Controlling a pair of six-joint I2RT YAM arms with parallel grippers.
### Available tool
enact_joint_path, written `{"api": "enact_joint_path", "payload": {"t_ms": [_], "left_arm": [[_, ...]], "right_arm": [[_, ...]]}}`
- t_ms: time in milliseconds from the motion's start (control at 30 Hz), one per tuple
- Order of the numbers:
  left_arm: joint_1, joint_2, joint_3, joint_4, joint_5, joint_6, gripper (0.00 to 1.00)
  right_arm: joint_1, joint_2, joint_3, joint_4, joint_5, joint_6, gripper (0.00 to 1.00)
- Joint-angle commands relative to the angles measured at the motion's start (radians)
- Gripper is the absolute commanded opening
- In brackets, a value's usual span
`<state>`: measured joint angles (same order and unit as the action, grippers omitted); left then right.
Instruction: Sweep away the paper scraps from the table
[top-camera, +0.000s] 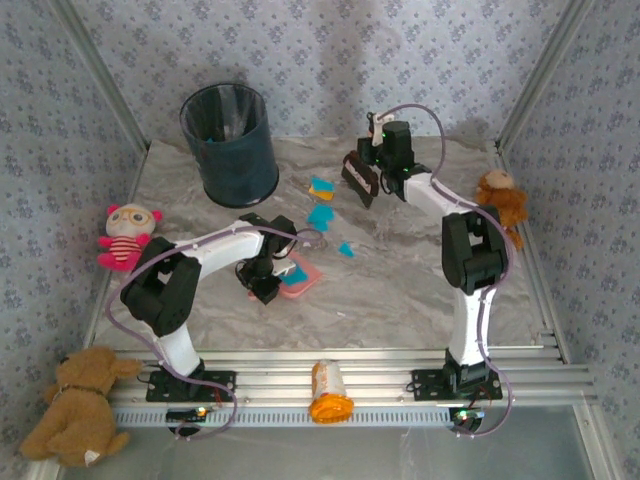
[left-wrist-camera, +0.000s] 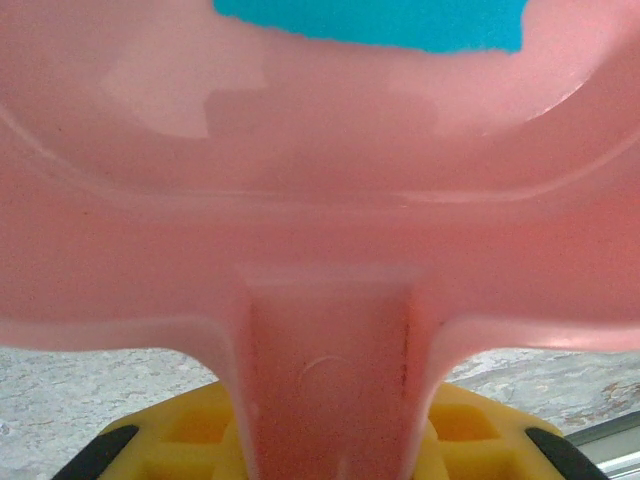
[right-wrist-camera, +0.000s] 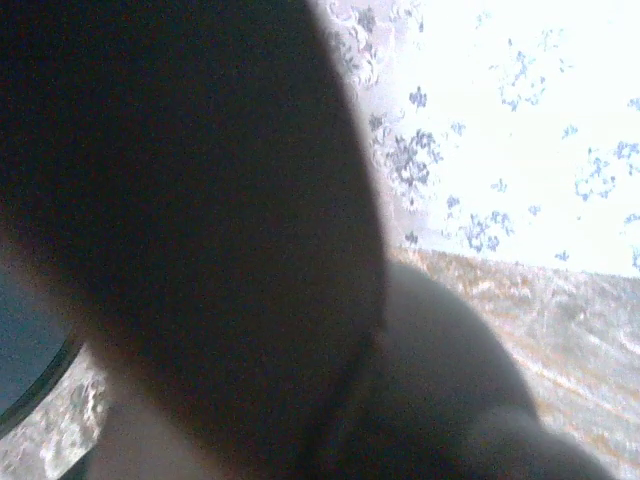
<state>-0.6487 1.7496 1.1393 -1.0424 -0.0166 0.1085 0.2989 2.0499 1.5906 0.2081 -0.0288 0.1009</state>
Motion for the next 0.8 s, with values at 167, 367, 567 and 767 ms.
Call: {"api": "enact_joint_path", "payload": {"t_ms": [167, 367, 567, 767], "left_arm": [[-0.008, -0.027, 0.007, -0.017, -0.013, 0.012, 0.00], [-0.008, -0.027, 0.007, -0.018, -0.012, 0.013, 0.00], [-0.009, -0.027, 0.007, -0.018, -0.013, 0.011, 0.00], [-0.008, -0.019, 0.011, -0.025, -0.014, 0.009, 0.00]], "right_arm": [[0.025, 0.121, 0.139, 0.053, -0.051, -0.146, 0.00], [0.060, 0.160, 0.169, 0.025, -0.118, -0.223, 0.00], [0.082, 0.182, 0.212, -0.053, -0.217, -0.272, 0.00], [0.103, 0.160, 0.206, -0.169, -0.349, -0.336, 0.00]]}}
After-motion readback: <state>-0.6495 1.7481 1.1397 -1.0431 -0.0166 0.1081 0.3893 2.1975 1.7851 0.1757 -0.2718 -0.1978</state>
